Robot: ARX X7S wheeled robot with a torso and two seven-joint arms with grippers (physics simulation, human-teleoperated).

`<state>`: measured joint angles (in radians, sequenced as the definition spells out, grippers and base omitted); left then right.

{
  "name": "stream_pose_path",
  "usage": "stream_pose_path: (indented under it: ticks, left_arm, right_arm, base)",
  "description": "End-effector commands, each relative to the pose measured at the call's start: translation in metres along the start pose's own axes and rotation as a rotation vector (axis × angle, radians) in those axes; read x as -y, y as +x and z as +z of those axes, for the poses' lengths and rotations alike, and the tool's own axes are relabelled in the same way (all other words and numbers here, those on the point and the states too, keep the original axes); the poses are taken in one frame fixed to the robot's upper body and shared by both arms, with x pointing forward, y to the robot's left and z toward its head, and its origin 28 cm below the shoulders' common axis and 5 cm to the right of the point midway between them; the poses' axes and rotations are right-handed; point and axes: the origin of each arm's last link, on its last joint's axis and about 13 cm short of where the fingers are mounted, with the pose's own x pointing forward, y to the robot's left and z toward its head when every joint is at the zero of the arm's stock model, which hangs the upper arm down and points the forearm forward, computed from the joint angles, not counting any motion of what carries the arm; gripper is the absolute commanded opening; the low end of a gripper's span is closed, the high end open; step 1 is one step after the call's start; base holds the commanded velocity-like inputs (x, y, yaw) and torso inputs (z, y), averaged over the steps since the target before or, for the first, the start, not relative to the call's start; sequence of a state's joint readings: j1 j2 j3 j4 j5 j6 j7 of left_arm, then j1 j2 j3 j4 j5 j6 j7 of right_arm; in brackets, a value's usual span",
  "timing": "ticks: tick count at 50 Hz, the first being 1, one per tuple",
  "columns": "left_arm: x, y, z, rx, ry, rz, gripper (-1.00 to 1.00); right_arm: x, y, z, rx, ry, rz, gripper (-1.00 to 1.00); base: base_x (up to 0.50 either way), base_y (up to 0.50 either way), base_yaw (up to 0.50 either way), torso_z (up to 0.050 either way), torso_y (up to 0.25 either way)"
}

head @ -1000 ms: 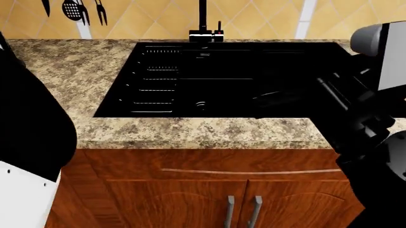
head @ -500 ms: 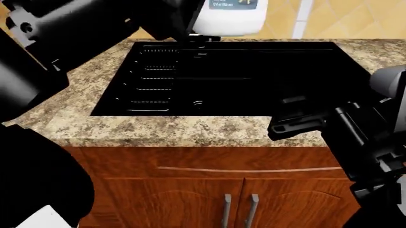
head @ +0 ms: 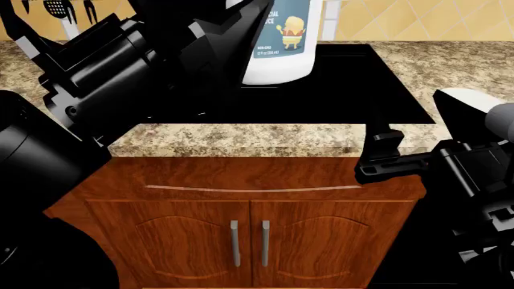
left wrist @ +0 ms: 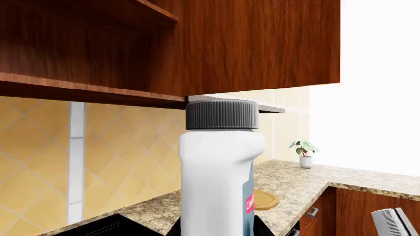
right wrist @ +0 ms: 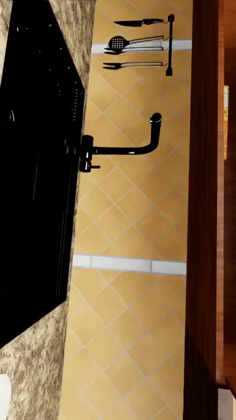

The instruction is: Pick the fish from the plate and place it on the cutting board. Then pick the condiment bottle from the cabinet and place it next to the cutting board.

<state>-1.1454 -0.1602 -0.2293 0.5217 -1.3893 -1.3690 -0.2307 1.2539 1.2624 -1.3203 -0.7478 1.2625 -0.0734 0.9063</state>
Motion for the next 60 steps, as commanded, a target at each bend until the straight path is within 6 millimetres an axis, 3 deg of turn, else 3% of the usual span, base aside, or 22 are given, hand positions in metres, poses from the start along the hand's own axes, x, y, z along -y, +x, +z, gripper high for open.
stream_pose_path:
  ticks: [1,14,27,36,60]
  left_arm:
    - [0.001,-0.003,-0.011,0.052,0.005,0.026,-1.0]
    - [0.0,-0.006,-0.017,0.055,-0.03,0.03,-1.0]
    - [0.002,-0.007,-0.014,0.067,-0.029,0.033,-1.0]
    - [0.001,-0.011,-0.017,0.066,-0.03,0.049,-1.0]
    - [0.001,-0.015,-0.031,0.037,-0.02,0.077,-1.0]
  right_arm:
    - [0.005,-0.002,-0.001,0.0,-0.002,-0.025,1.0]
    - [-0.004,0.0,-0.002,0.056,0.03,0.095,1.0]
    - [-0.004,0.0,-0.005,0.056,0.038,0.078,1.0]
    - [-0.004,-0.002,-0.006,0.049,0.042,0.076,1.0]
    - [-0.005,-0.007,-0.008,0.056,0.041,0.079,1.0]
  base:
    - [-0.26,-0.5,0.0,0.0,0.0]
    - [-0.05,-0.5,0.0,0.0,0.0]
    - [0.0,-0.5,0.0,0.0,0.0]
    - [0.0,-0.01,0.0,0.001,0.0]
    - [0.0,-0.5,0.0,0.0,0.001]
